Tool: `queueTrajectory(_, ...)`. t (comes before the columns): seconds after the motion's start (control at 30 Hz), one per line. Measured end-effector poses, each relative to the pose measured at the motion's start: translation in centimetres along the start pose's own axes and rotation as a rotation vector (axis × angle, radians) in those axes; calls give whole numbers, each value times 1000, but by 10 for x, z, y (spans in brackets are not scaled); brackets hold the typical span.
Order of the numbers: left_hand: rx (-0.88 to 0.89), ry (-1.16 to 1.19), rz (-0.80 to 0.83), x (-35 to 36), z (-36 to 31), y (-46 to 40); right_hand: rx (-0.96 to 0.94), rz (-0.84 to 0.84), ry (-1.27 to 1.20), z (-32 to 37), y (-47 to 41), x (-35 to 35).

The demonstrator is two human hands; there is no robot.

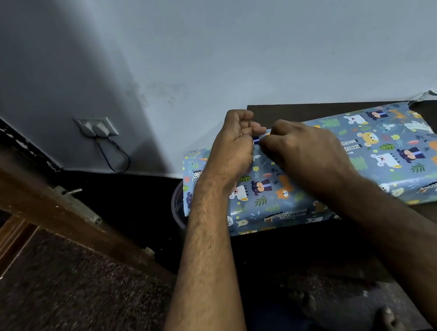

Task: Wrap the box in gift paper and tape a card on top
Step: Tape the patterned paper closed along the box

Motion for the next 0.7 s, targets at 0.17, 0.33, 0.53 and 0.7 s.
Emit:
queueTrajectory(0.17, 0, -11, -5, 1, 0, -1, -17, 3, -58, 1, 1, -3)
queueTrajectory(0.33, 1, -64, -5, 3, -2, -1, -22, 10, -147, -6, 0, 1)
queueTrajectory(0.53, 24, -140, 1, 3, -1, -1, -19, 25, -358, -14, 3, 6)
queueTrajectory(0.7, 163, -345, 66, 5, -2, 4, -11, -5, -443, -21, 4, 4)
Point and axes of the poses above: each hand's wrist, its own y-axis away from the middle knuckle, its own x-axis out of the palm, z = x × y, the point moved 4 cm from there along -y, towards the middle knuckle, and after that the axes turned 4 degrees about x, right-handed, at the moved point
